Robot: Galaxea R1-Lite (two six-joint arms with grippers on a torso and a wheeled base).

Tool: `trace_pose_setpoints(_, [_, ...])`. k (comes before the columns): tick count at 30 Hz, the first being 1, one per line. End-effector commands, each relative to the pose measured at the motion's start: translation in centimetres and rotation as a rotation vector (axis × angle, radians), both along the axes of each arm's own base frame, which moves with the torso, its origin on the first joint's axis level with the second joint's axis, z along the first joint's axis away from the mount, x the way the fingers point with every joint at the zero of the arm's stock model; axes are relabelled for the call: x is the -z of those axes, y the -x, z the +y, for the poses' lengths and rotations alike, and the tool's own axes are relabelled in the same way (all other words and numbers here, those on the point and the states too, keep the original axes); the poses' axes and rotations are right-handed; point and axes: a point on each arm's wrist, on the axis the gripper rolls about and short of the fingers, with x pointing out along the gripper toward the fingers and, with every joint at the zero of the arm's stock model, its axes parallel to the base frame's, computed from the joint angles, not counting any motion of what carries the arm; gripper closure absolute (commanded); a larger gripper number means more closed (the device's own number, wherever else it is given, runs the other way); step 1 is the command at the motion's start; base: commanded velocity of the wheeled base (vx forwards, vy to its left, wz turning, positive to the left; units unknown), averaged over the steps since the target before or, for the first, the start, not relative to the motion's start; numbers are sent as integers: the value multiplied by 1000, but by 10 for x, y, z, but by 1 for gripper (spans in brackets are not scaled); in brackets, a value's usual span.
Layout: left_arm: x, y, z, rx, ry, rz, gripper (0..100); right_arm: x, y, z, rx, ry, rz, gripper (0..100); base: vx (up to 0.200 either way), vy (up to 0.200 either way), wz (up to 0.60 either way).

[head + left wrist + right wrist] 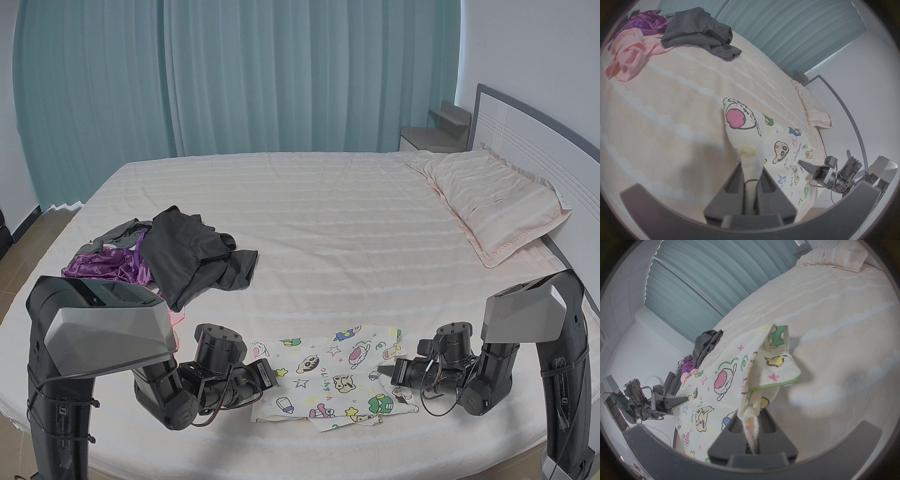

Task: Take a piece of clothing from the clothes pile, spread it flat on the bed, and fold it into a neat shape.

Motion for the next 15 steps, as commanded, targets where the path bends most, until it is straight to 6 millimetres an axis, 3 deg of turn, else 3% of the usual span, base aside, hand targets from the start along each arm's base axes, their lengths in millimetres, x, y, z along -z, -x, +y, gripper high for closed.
trace_pose_setpoints(1, [-13, 8, 5, -13, 19, -10, 100, -8, 3, -1, 1, -1, -8, 100, 0, 0, 0])
trace_pose_setpoints(9, [-17, 12, 7, -57, 74, 10, 100, -10, 5, 0, -2, -2, -9, 100, 0, 0, 0])
trace_pose_setpoints(15, [-14, 29, 16, -53, 73, 19, 100, -11, 6, -1, -1, -5, -11, 100, 0, 200, 0])
